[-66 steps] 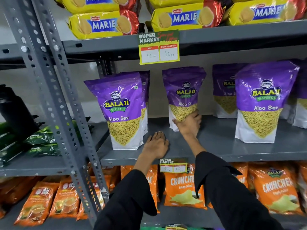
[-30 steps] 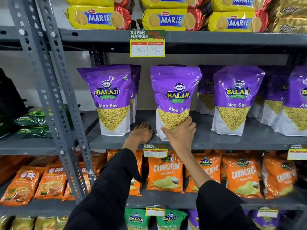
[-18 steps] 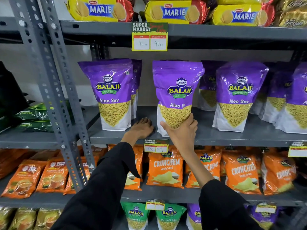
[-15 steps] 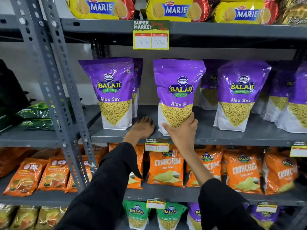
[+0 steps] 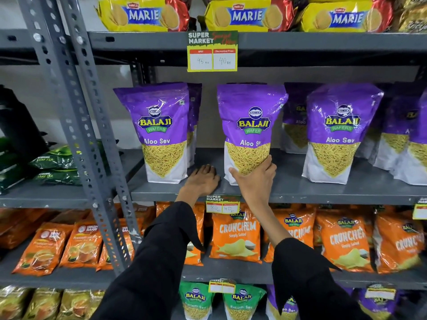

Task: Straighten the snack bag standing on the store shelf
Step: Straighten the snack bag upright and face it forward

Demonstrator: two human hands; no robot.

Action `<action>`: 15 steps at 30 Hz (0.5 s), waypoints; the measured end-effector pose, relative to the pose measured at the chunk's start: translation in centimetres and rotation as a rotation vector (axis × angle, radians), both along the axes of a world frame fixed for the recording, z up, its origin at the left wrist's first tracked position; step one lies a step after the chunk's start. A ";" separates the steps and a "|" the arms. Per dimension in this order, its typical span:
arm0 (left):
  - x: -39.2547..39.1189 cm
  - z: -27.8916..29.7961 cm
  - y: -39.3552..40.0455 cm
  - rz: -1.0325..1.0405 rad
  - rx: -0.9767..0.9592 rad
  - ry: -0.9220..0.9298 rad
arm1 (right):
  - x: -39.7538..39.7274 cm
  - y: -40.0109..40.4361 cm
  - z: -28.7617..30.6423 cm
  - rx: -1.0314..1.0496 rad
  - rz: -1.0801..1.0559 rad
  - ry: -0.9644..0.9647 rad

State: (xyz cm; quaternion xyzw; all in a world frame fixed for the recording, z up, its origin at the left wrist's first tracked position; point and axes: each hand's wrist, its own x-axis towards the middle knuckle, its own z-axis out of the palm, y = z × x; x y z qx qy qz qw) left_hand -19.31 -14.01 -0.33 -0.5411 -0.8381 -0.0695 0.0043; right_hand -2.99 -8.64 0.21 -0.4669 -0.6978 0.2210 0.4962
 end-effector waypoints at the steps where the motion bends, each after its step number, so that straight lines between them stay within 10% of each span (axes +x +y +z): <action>1: 0.0 0.0 0.0 -0.002 -0.002 0.003 | -0.1 0.1 0.1 0.000 -0.002 -0.003; 15: -0.1 -0.1 0.1 0.000 -0.018 -0.001 | -1.1 1.1 0.6 -0.046 0.087 0.055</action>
